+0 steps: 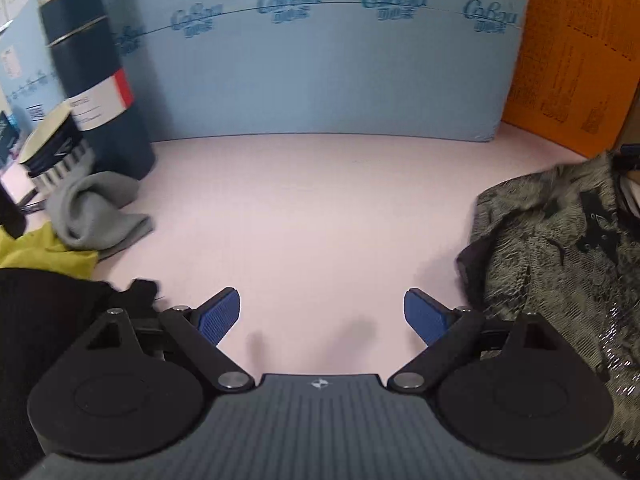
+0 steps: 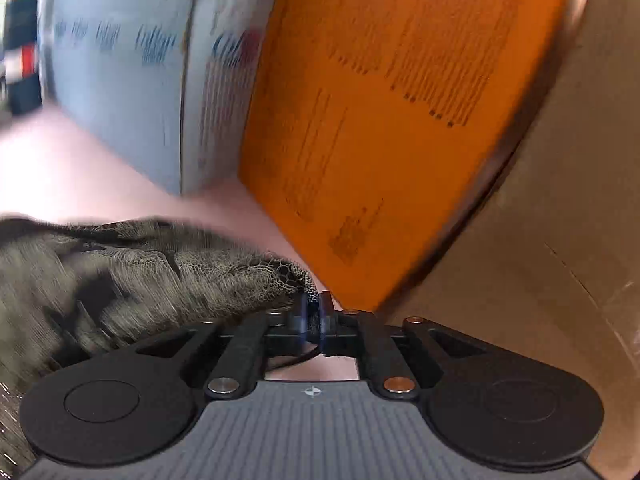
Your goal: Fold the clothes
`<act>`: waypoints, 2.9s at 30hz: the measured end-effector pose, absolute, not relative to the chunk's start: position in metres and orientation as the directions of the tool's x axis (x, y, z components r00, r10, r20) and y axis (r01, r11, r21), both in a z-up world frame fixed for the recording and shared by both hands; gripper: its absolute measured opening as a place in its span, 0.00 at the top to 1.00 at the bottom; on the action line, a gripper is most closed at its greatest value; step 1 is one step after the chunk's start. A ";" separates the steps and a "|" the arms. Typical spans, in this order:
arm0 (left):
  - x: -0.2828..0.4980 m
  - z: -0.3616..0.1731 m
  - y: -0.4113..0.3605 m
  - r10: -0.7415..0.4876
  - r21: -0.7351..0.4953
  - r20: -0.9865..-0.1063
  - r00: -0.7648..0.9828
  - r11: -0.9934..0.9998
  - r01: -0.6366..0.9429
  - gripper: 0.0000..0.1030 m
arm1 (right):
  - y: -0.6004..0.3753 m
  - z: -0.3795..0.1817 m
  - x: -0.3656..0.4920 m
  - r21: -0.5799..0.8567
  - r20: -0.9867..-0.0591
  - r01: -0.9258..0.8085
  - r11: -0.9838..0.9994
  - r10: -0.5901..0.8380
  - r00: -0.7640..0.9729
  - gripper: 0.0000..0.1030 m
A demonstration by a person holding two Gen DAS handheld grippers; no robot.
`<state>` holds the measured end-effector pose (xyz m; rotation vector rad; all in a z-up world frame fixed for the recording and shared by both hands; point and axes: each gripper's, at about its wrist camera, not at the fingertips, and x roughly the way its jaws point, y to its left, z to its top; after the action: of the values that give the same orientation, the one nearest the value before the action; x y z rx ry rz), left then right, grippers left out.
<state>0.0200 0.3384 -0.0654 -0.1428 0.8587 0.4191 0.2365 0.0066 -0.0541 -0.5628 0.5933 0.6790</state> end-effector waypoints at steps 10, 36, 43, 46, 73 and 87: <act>0.057 -0.076 0.316 0.196 -0.023 -0.770 0.608 0.942 -0.334 0.14 | -0.034 -0.044 0.118 -0.073 -0.622 -0.846 0.528 0.639 0.452 0.23; 0.062 -0.075 0.302 0.197 -0.078 -0.746 0.637 0.922 -0.378 0.95 | -0.112 -0.082 -0.037 0.078 -0.774 -0.777 0.625 0.529 0.348 0.17; 0.086 -0.025 0.323 0.279 0.020 -0.676 0.682 0.932 -0.361 0.96 | -0.102 -0.085 -0.025 0.159 -0.736 -0.761 0.629 0.589 0.333 0.14; 0.105 0.009 0.332 0.338 0.102 -0.613 0.714 0.930 -0.353 0.96 | -0.106 -0.075 -0.032 0.197 -0.681 -0.778 0.596 0.654 0.329 0.14; 0.091 -0.035 0.429 0.414 0.156 -0.792 0.448 0.847 -0.508 0.23 | -0.123 -0.060 -0.079 0.137 -0.677 -0.798 0.587 0.643 0.357 0.03; 0.091 0.005 0.347 0.139 0.214 -0.700 0.701 0.977 0.020 0.18 | -0.197 0.040 0.074 0.096 -0.577 -0.766 0.636 0.662 0.478 0.03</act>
<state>0.0911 0.3466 0.0050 0.2118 0.7933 0.0666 0.0740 -0.1971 0.0403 -0.1849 0.6192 0.8781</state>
